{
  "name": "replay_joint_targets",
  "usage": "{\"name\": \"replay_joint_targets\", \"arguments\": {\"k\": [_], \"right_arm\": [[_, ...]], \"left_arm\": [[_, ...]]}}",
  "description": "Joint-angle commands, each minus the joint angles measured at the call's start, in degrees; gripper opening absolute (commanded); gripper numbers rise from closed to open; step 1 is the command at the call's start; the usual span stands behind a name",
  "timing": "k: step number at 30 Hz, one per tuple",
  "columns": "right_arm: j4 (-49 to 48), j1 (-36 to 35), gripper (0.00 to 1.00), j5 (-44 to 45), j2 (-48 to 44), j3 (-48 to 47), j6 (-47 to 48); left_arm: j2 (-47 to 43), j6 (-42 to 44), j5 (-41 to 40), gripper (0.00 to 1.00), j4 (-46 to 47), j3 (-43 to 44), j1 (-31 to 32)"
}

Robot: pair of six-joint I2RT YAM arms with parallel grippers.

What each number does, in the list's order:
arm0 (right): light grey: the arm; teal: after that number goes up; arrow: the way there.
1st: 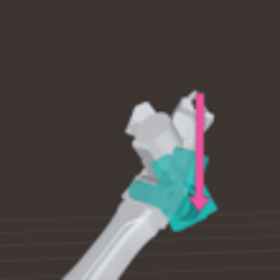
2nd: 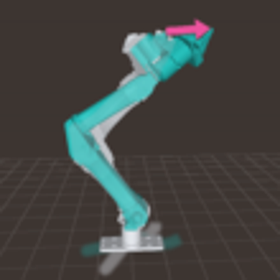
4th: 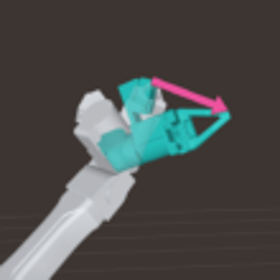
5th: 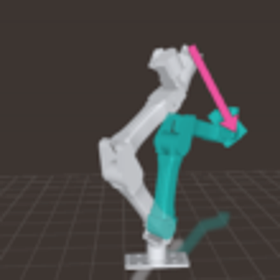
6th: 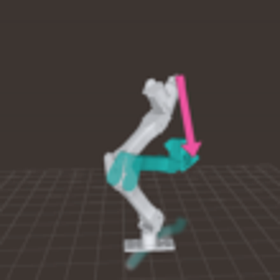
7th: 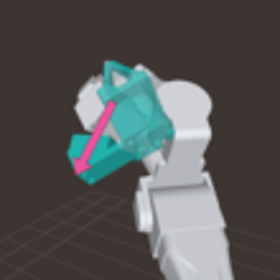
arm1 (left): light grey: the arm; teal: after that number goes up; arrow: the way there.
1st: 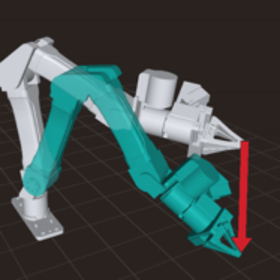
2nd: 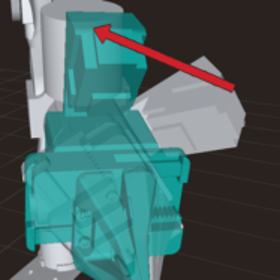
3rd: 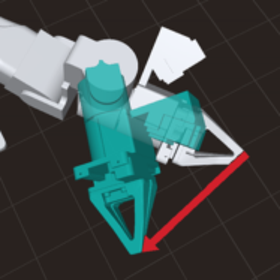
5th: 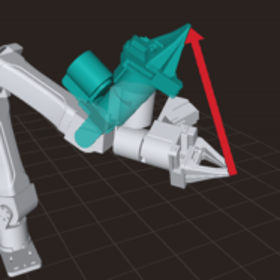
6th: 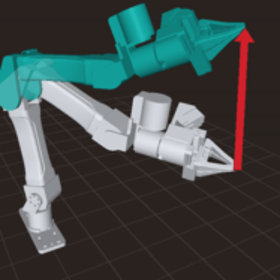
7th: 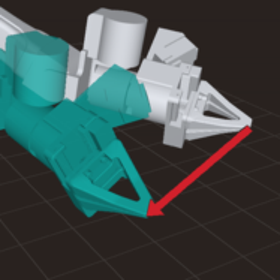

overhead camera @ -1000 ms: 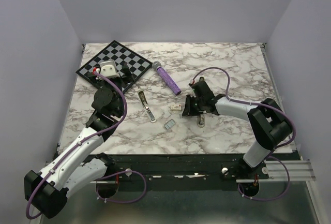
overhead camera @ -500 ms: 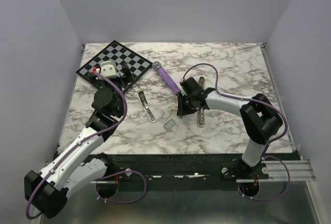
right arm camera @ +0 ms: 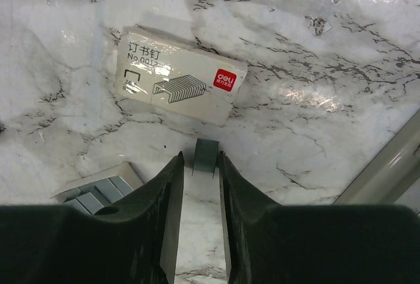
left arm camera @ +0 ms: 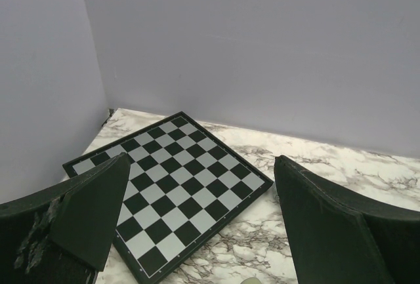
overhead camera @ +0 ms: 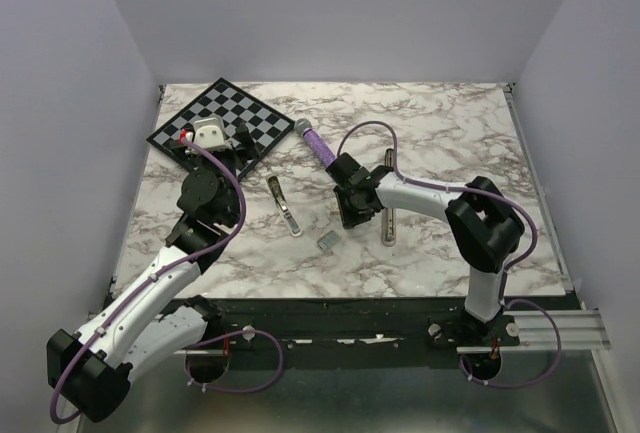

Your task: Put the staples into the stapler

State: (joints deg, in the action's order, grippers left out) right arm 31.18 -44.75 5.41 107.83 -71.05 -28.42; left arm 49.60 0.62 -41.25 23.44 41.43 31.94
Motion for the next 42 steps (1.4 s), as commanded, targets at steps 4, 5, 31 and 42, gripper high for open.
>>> {"name": "replay_joint_targets", "arguments": {"k": [4,5,31,42], "right_arm": [[4.7,-1.1,0.29,5.7,2.6,-2.5,1.4],[4.1,-1.1,0.27,5.6,1.6,-1.7,1.7],[-47.6,-1.1,0.2,-9.4,-42.9,29.4,27.5],[-59.3,-1.0,0.21,-13.5,-47.9,33.0,31.5]], "left_arm": [[-0.8,-0.4,1.7,0.98,-0.5,-0.2,-0.2],[-1.0,-0.4,1.9,0.98,-0.5,-0.2,-0.2],[1.7,-47.1,45.0,0.99,-26.8,5.4,-0.2],[11.1,-67.8,61.2,0.98,-18.4,6.2,0.0]]}}
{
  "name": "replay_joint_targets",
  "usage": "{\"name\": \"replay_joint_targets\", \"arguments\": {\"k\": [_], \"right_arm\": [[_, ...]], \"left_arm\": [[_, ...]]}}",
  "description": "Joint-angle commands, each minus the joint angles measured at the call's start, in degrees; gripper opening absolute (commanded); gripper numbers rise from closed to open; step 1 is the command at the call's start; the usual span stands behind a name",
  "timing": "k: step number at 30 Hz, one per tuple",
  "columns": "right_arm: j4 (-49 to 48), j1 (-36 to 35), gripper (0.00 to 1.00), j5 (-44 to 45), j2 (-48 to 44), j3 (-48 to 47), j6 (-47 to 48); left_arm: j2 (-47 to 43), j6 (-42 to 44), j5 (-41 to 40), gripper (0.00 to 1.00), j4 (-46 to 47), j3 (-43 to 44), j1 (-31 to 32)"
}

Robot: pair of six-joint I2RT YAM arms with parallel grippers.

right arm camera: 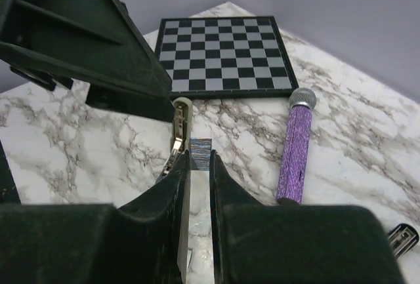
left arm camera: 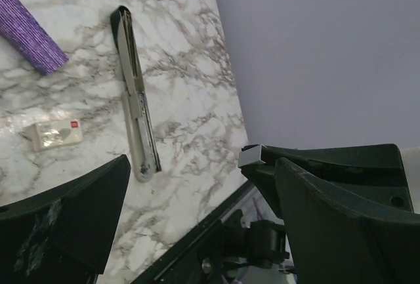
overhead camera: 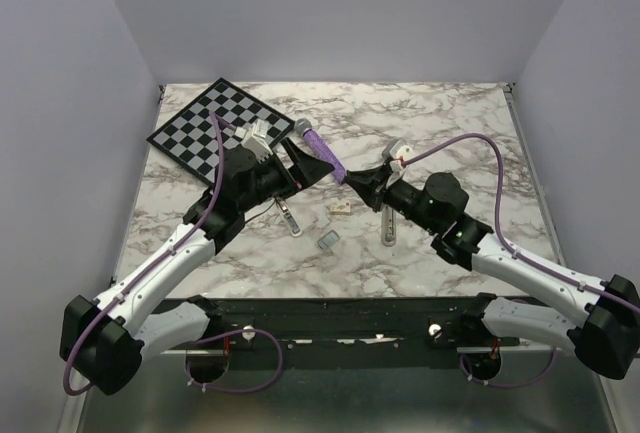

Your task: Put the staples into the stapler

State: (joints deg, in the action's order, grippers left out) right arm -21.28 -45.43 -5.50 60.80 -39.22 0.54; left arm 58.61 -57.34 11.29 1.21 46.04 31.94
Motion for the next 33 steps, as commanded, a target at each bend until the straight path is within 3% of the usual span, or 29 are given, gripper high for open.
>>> {"name": "replay_joint_targets", "arguments": {"k": [1,13,33], "right_arm": [[-7.3,-0.4,0.21,-3.2,-0.9,1.3,2.5],[-11.2,-0.4,0.21,-7.8,0.0,1.9,1.3],[-11.9,-0.4,0.21,-7.8,0.5,2.0,0.7]], "left_arm": [[2.6,-10.9,9.5,0.98,4.9,1.5,0.0],[7.5,-25.4,16.2,0.82,19.8,-1.9,0.6],[9.7,-29.8,19.3,0.57,26.4,-2.9,1.5]]}}
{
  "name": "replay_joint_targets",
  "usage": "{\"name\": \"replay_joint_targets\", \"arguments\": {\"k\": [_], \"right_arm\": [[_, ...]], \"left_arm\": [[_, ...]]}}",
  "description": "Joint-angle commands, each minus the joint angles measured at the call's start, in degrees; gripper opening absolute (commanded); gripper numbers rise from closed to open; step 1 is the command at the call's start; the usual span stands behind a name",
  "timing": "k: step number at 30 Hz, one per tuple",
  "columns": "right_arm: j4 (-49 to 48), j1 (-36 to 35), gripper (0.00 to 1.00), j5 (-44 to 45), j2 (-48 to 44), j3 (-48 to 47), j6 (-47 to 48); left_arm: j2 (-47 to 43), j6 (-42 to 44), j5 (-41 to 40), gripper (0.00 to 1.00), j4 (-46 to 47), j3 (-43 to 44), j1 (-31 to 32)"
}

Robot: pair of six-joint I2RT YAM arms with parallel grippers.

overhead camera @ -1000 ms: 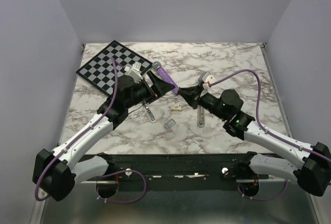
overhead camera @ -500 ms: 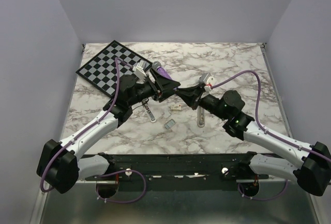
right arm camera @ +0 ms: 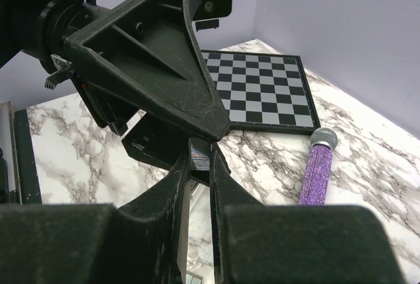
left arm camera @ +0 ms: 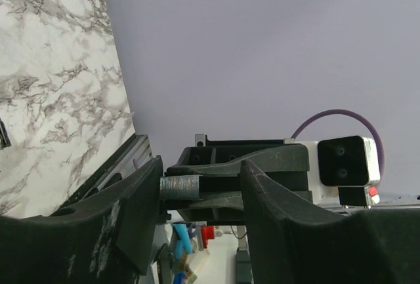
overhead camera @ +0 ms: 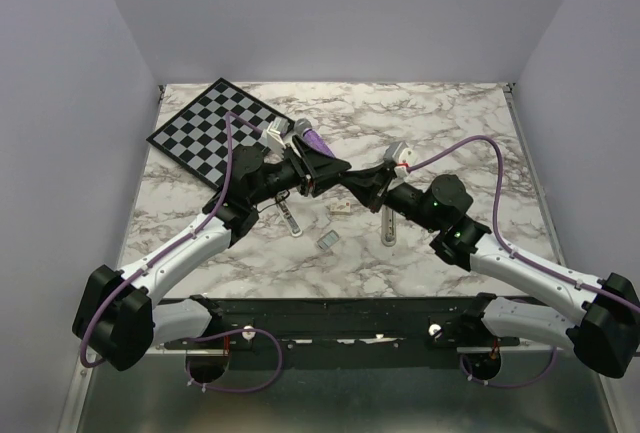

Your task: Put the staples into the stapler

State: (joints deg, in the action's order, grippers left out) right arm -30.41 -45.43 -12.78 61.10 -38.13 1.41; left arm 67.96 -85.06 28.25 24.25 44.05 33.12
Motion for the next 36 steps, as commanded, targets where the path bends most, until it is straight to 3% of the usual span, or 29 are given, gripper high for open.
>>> {"name": "replay_joint_targets", "arguments": {"k": [1,12,18,24,32,36], "right_arm": [[-2.7,-0.4,0.21,-0.4,0.2,1.0,-0.2],[-2.8,-0.4,0.21,-1.0,-0.5,1.6,-0.4],[-2.9,-0.4,0.21,-1.1,-0.8,2.0,-0.6],[-3.0,-0.4,0.22,-1.5,-1.2,2.4,-1.1],[-2.5,-0.4,0.36,-1.1,-2.0,2.4,-2.8],[0.0,-0.4,0.51,-0.1,-3.9,3.0,-3.0]], "left_arm": [[0.2,-2.2,2.4,0.56,3.6,-0.9,0.3],[0.2,-2.0,2.3,0.45,4.2,-1.3,0.4],[-0.1,-1.4,2.3,0.31,4.4,-1.2,0.4],[-0.6,-0.6,2.0,0.25,3.3,-1.3,0.5],[-1.5,3.4,1.2,0.18,-0.1,-0.5,0.5],[-2.0,8.8,-0.3,0.18,-4.2,0.7,0.5]]}}
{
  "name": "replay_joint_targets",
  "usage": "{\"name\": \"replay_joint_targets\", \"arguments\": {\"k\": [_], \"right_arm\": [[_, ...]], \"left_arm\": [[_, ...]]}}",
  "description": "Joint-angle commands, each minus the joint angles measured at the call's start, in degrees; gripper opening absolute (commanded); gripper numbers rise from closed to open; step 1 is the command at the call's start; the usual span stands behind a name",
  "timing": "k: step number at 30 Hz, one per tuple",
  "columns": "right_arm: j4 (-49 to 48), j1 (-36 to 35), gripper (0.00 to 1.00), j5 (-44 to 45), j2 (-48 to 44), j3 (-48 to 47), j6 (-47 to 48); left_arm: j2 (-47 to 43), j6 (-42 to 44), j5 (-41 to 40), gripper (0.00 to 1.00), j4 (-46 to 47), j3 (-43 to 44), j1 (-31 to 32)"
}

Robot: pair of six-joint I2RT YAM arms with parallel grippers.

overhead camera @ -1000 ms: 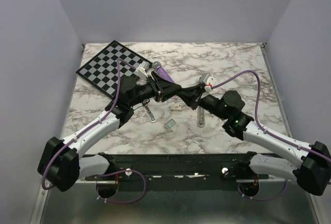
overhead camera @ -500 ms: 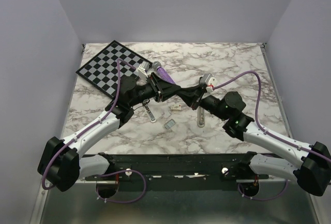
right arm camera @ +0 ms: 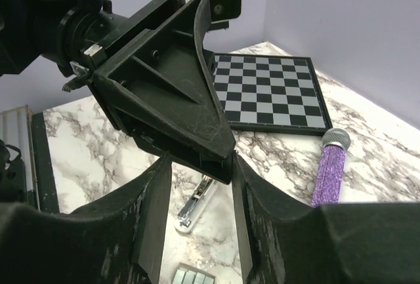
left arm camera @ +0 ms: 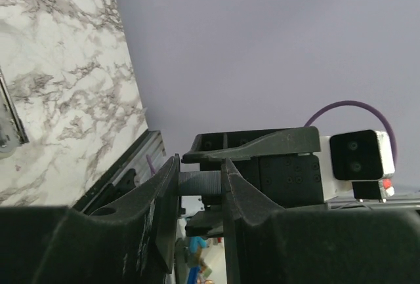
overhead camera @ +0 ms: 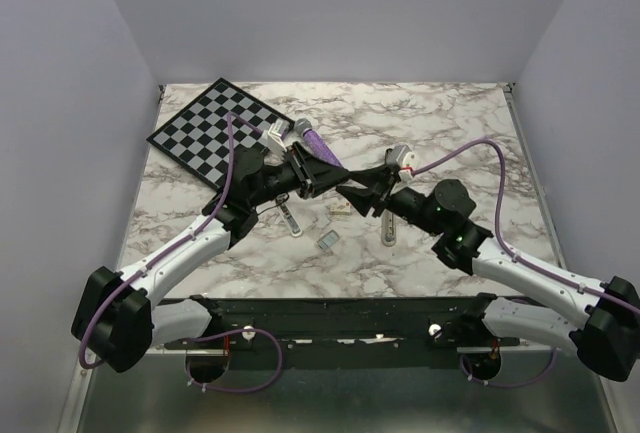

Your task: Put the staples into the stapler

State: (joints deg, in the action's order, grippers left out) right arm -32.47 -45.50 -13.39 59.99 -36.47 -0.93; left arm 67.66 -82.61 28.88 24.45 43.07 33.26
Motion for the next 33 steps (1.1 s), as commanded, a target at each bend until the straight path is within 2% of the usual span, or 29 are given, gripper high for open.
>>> {"name": "replay_joint_targets", "arguments": {"k": [1,4,8,11,12,14,15,18,22,28,33], "right_arm": [[2.5,-0.4,0.52,1.2,-3.4,1.7,-0.8],[5.6,-0.3,0.63,5.8,-7.0,3.9,-0.9],[11.1,-0.3,0.73,15.6,-13.7,6.7,-0.4],[16.4,-0.4,0.78,21.6,-18.9,8.1,-0.5],[17.4,-0.4,0.82,23.2,-20.3,8.8,-0.3],[18.5,-0.3,0.87,26.6,-23.7,10.0,-0.3],[19.5,-0.4,0.94,27.7,-24.7,10.4,-0.4],[20.8,-0.4,1.0,30.1,-28.0,11.6,-0.4],[23.8,-0.3,1.0,31.8,-29.5,10.9,0.1],[25.6,-0.3,1.0,32.6,-29.3,10.4,0.2],[26.2,-0.4,1.0,32.6,-28.5,9.6,0.4]], "left_arm": [[-1.7,8.1,-1.8,0.18,-7.2,2.2,0.4],[-1.3,17.9,-4.4,0.18,-14.4,4.2,0.8],[1.9,32.9,-12.4,0.18,-22.2,6.5,3.1],[5.0,43.6,-18.5,0.18,-24.4,7.0,8.2],[5.9,46.5,-23.1,0.18,-24.4,7.1,9.8],[9.2,52.9,-26.7,0.18,-24.0,7.2,14.2],[10.5,54.4,-28.4,0.18,-23.5,7.2,15.2],[14.8,58.2,-31.1,0.18,-19.8,5.9,18.4],[18.8,62.9,-36.6,0.18,-12.1,3.0,21.5],[26.5,68.5,-39.3,0.19,-4.9,2.0,25.8],[31.7,68.8,-39.7,0.23,-0.9,2.1,26.8]]}}
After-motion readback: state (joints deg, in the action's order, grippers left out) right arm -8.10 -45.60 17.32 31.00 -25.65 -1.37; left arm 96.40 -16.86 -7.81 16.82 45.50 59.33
